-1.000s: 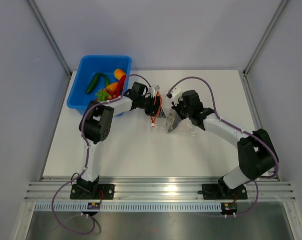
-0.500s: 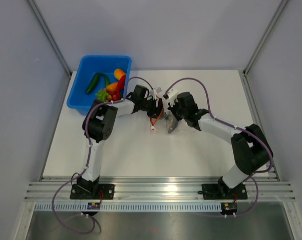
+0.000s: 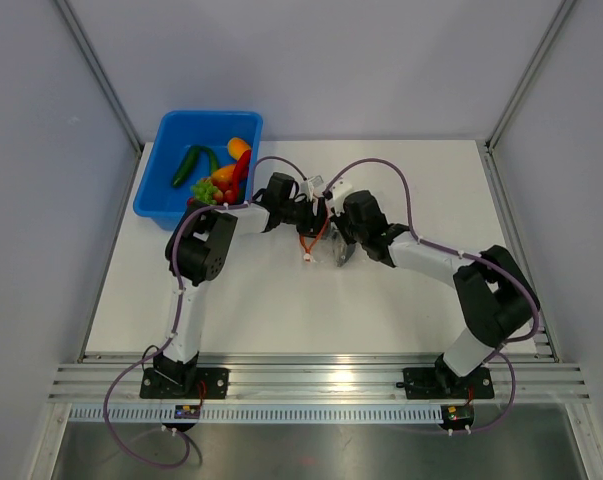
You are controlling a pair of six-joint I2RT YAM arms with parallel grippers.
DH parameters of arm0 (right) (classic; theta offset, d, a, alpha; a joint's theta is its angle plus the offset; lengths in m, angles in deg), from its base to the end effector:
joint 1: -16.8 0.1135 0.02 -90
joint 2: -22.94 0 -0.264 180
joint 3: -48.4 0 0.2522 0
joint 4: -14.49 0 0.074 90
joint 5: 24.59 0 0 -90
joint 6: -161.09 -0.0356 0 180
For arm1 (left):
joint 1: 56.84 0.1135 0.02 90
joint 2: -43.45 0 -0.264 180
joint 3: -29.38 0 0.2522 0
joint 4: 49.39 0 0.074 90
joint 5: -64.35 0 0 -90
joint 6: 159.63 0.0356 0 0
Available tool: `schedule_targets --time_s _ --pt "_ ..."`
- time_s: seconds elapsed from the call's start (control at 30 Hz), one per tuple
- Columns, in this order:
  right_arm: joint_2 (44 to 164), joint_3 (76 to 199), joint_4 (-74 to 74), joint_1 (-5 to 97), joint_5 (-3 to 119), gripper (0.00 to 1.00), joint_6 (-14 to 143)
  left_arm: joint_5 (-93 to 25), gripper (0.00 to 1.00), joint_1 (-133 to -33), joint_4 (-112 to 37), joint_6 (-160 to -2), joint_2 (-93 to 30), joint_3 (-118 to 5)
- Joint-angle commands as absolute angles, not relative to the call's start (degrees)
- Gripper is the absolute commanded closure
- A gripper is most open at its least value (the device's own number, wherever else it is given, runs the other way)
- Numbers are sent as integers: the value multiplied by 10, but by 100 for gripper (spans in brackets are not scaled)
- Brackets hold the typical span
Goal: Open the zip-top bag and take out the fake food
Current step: Pick up the fake fish from the zipper food storage bag.
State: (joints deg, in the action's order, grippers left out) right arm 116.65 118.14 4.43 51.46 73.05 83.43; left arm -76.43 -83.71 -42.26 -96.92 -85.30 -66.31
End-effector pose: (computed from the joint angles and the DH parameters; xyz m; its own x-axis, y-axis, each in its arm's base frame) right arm 0.2972 0.1998 0.2133 -0.3486 -0.4985 -0.7937 -0.5605 0.7896 -0.2498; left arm 0.4071 -0.2372 0.1195 -0.8847 0.1232 -0.4497 0.4592 0.3973 -0.7946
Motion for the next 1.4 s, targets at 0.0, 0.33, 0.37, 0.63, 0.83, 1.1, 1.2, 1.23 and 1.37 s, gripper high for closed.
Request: schedule_targets --time_s 0.0,0.33,0.37,0.63,0.83,1.1,1.2,1.23,1.37 --pt "1182 1181 58 519 781 100 794 -748 36 -841 -420 -960 -858 -683" --pt "1215 1223 -45 523 897 100 677 -721 37 -841 -389 -940 -865 -695" --pt "1218 1225 -54 524 902 100 675 -721 37 -842 -390 -940 -867 -696" --pt "1266 1267 -103 542 959 100 652 -721 37 -843 -390 -939 -872 -698" --pt "1287 1292 -135 547 929 100 651 -720 37 -843 -387 -935 -872 -701" --pt "1293 1286 -100 548 845 100 659 -719 37 -846 -369 -929 -885 -713" --pt "1296 1289 -90 548 841 100 650 -719 37 -846 -367 -927 -886 -715" --pt "1302 1292 -100 547 855 100 645 -718 37 -847 -366 -927 -886 -716" --pt "1297 1279 -89 548 844 100 645 -714 37 -849 -361 -923 -890 -717"
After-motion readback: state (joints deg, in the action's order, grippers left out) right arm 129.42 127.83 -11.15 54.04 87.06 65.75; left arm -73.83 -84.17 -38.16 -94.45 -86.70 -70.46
